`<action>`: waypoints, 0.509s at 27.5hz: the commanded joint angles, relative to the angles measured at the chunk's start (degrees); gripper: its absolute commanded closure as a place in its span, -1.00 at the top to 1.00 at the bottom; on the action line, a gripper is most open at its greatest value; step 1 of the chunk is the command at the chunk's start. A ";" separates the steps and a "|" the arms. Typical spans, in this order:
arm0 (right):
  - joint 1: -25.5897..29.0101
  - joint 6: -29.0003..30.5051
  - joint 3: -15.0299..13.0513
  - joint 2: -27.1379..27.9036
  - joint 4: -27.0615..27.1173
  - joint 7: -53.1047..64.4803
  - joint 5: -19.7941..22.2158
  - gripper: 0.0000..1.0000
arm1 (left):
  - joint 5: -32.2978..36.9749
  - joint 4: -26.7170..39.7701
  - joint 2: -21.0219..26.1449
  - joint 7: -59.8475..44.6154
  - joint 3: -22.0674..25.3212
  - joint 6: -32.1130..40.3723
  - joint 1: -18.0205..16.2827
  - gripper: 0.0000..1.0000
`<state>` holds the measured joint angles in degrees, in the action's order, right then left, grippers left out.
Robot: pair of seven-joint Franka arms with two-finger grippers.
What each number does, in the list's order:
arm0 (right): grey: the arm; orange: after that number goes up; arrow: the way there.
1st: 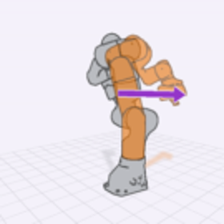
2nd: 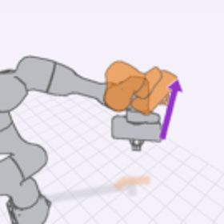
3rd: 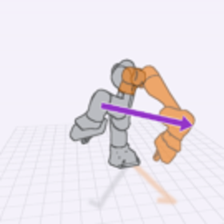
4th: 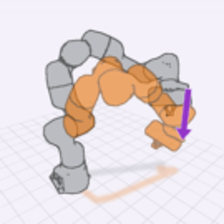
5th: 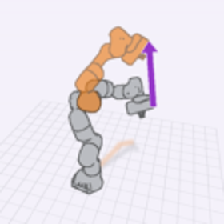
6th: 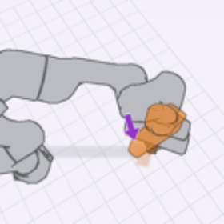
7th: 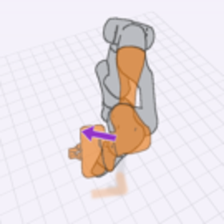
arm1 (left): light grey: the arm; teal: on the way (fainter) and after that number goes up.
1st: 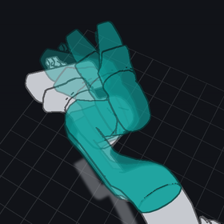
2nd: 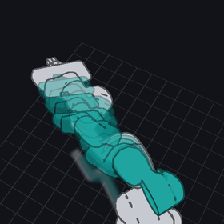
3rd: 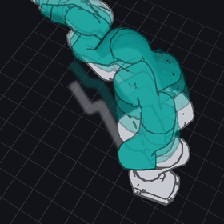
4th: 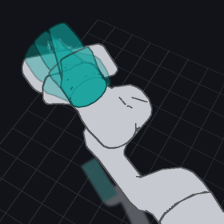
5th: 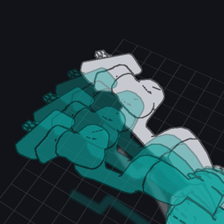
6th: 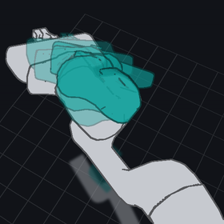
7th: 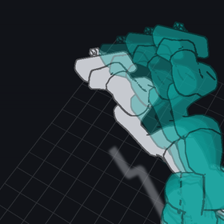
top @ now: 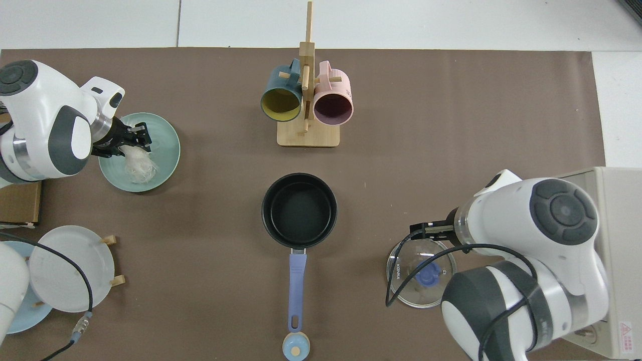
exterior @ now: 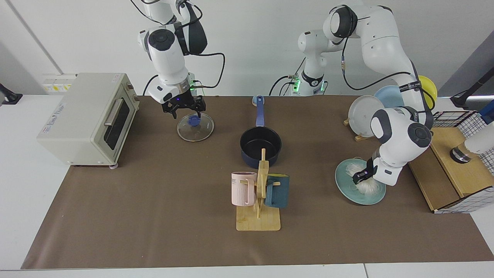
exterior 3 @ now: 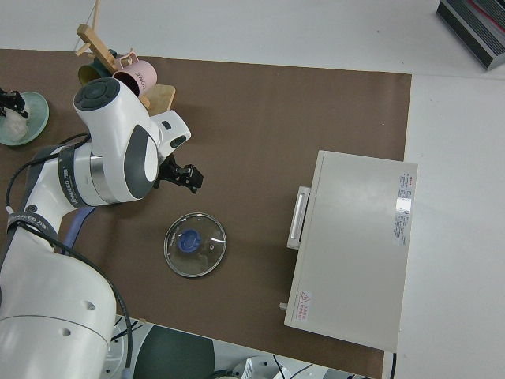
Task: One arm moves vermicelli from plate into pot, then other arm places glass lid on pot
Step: 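Carry the vermicelli over the pot with the left gripper while the right lifts the lid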
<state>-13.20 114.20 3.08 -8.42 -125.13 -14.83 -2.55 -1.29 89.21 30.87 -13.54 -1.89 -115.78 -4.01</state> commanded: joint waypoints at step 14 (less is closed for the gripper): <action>-1.56 16.23 1.67 -2.48 -18.39 -4.42 0.62 1.00 | -0.91 -3.43 -13.29 -2.80 -2.24 14.00 0.76 -1.00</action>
<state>-14.33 128.82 4.04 -8.55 -140.40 -16.92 -2.55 -1.57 84.57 23.64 -14.17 -3.15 -106.39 -3.92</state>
